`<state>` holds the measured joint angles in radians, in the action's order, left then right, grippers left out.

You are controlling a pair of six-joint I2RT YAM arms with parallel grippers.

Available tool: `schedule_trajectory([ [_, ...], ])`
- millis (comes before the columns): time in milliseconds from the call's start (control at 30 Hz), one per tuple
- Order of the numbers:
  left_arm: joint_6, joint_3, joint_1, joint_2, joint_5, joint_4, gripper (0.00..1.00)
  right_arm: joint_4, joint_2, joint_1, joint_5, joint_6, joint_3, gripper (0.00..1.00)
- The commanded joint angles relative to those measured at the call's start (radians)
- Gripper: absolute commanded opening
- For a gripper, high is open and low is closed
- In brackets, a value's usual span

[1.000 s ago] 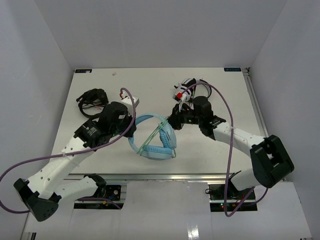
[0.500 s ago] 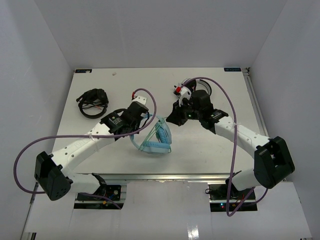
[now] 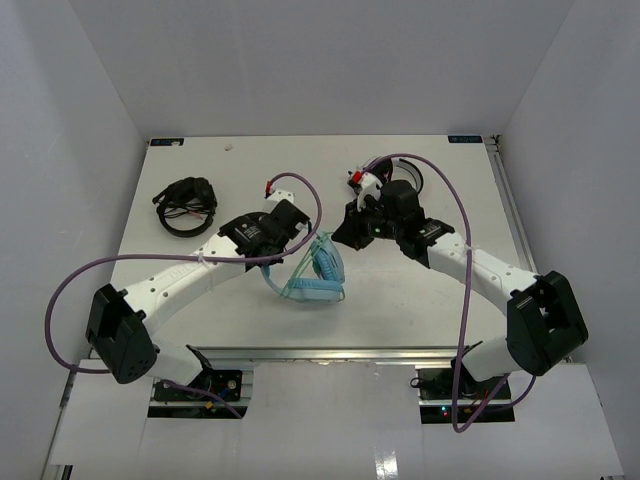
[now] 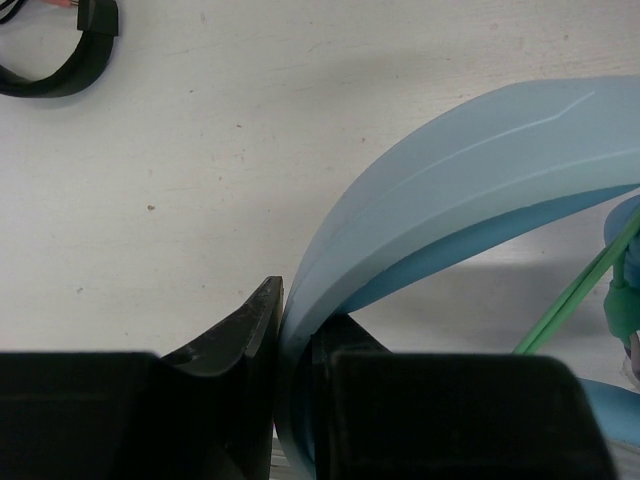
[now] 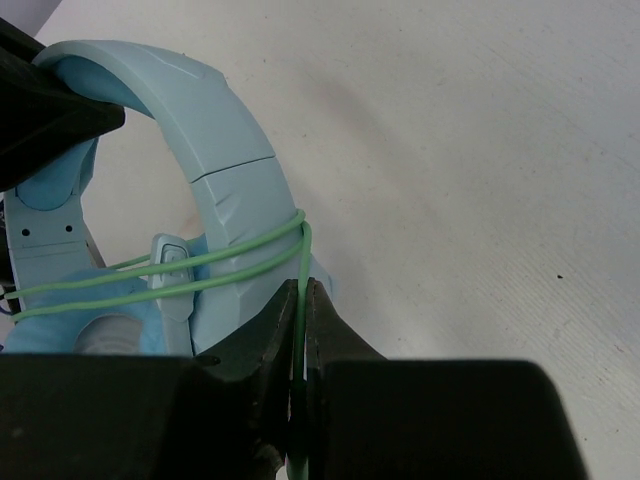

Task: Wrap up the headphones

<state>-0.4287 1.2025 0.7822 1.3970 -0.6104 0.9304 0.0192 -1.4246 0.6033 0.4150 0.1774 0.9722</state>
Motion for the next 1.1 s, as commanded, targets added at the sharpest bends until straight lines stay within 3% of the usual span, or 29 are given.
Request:
schedule_trajectory([
  [0,-0.107,0.05,-0.013,0.029,-0.147,0.109,0.0,0.063,-0.016,-0.002,-0.029,0.048,0.042,0.08],
  [500,-0.39,0.049,0.014,0.207,-0.262,0.084,0.0,0.13,-0.048,-0.002,-0.185,0.194,0.03,0.08],
  [1067,-0.354,0.039,0.013,0.25,-0.254,-0.022,0.0,0.124,-0.087,0.019,-0.282,0.198,0.026,0.19],
])
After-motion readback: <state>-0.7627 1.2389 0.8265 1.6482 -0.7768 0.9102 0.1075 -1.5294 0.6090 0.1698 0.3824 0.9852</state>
